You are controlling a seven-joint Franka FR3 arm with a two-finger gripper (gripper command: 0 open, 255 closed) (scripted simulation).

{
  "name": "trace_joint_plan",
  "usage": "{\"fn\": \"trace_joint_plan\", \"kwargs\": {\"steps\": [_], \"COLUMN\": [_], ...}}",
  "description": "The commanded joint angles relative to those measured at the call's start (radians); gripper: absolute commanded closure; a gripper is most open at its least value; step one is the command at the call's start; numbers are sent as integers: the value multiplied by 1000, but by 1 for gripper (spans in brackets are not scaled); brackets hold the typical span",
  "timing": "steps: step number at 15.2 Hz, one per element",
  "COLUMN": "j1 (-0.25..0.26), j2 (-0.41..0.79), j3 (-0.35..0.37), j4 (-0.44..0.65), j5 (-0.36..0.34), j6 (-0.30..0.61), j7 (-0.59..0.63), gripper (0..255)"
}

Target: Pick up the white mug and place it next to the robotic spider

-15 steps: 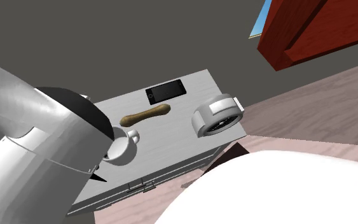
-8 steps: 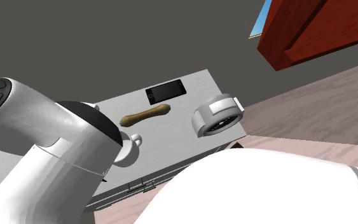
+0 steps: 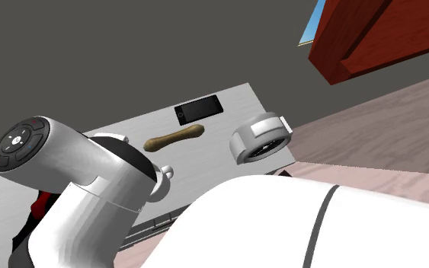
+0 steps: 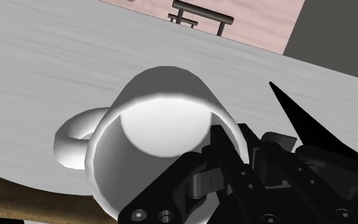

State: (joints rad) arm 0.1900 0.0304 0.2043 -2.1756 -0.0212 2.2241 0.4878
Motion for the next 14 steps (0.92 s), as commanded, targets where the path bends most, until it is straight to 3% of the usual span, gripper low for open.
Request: {"fn": "trace_joint_plan", "kwargs": {"steps": [1, 9, 10, 14], "j1": [1, 1, 1, 1], "j2": [16, 16, 16, 16], "j3": [0, 0, 0, 0], "j4": [-9, -9, -9, -9], "j5": [-5, -5, -5, -5], "j6": [26, 26, 26, 26], "j7": [4, 4, 4, 4], "gripper": [255, 255, 0, 0]}}
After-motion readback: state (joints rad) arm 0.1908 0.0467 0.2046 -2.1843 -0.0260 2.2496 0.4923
